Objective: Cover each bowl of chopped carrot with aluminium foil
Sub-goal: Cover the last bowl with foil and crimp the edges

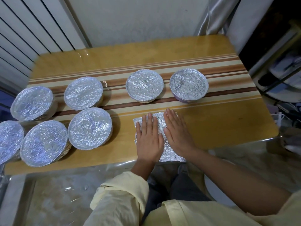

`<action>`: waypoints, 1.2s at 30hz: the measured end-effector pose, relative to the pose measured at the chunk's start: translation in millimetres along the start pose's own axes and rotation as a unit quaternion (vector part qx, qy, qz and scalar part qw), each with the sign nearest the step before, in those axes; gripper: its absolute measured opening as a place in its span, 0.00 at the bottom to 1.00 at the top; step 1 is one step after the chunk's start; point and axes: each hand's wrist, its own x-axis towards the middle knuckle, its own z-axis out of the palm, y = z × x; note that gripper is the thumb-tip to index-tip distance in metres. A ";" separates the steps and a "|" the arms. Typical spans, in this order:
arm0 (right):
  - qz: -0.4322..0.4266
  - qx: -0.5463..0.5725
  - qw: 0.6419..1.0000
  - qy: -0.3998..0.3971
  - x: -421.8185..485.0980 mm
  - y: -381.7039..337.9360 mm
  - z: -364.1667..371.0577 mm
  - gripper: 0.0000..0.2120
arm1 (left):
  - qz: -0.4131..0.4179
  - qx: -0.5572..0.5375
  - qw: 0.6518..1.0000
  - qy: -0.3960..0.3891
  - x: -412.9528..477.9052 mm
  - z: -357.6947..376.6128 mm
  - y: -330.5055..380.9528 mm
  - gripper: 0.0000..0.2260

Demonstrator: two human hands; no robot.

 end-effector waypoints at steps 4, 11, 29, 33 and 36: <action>0.026 -0.032 0.999 -0.035 -3.2 3.6 10.1 0.31 | -0.017 -0.006 1.000 -0.014 -0.7 8.3 -4.2 0.28; 0.061 0.032 0.997 -0.030 -2.0 3.4 11.9 0.32 | -0.035 -0.082 0.996 0.007 -1.3 8.4 -8.8 0.28; 0.130 0.317 0.932 0.115 3.4 10.9 22.8 0.20 | -0.116 -0.320 0.938 0.061 1.6 10.1 -19.0 0.25; 0.134 0.333 0.925 0.125 3.4 10.8 24.2 0.19 | -0.127 -0.321 0.936 0.064 1.2 10.8 -18.5 0.25; 0.135 0.335 0.924 0.126 3.2 10.9 24.7 0.19 | -0.130 -0.324 0.935 0.061 0.5 12.6 -18.3 0.25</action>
